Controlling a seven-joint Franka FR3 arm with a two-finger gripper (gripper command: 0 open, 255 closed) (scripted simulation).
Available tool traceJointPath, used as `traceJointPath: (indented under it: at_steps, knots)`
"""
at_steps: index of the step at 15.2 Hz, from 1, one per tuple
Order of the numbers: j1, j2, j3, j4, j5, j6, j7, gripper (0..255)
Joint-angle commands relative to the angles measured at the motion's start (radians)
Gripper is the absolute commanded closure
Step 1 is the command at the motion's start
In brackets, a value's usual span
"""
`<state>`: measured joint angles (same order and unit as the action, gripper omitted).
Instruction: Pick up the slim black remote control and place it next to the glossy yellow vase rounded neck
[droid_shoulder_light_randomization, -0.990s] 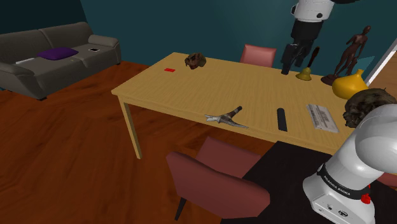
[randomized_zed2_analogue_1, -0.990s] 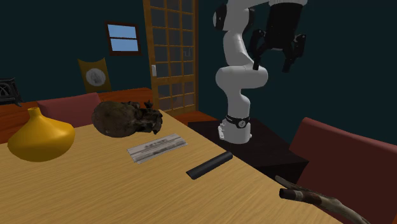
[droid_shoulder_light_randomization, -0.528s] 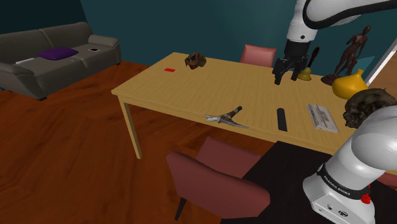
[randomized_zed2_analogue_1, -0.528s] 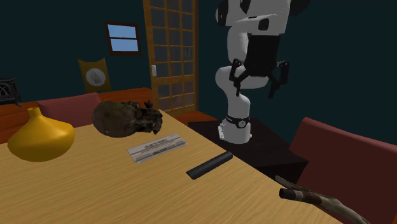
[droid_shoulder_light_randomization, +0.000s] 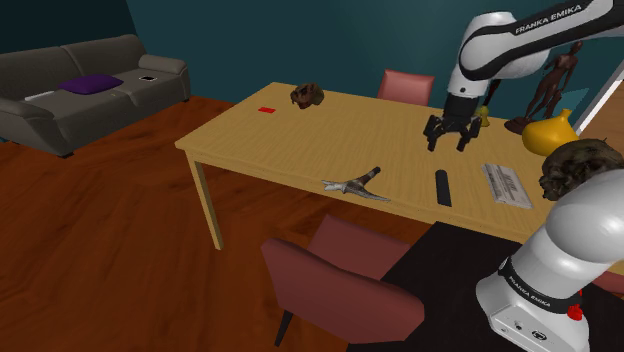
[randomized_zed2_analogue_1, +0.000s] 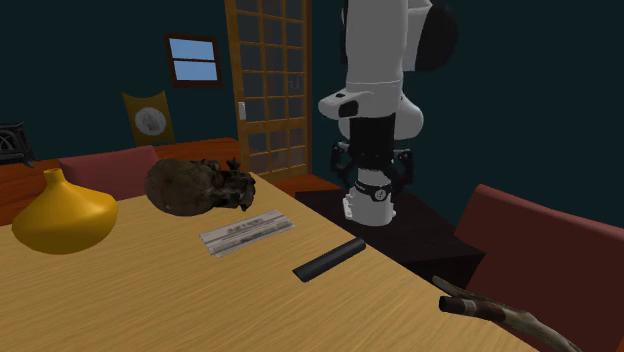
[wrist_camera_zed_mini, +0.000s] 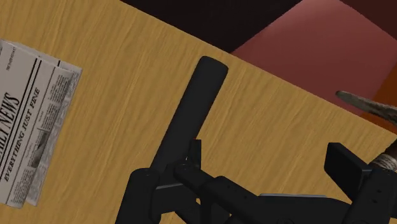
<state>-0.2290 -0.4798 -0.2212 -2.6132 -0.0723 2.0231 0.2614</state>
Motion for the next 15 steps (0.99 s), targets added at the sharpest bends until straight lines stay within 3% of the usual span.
traceJointPath:
  at_steps: [1, 9, 15]
  knots:
    - [-0.025, 0.056, -0.031, -0.01, 0.014, 0.055, 0.022, 0]
    - [-0.091, 0.296, -0.149, -0.055, 0.132, 0.279, 0.072, 0]
    - [-0.08, 0.372, -0.158, -0.085, 0.185, 0.375, 0.042, 0]
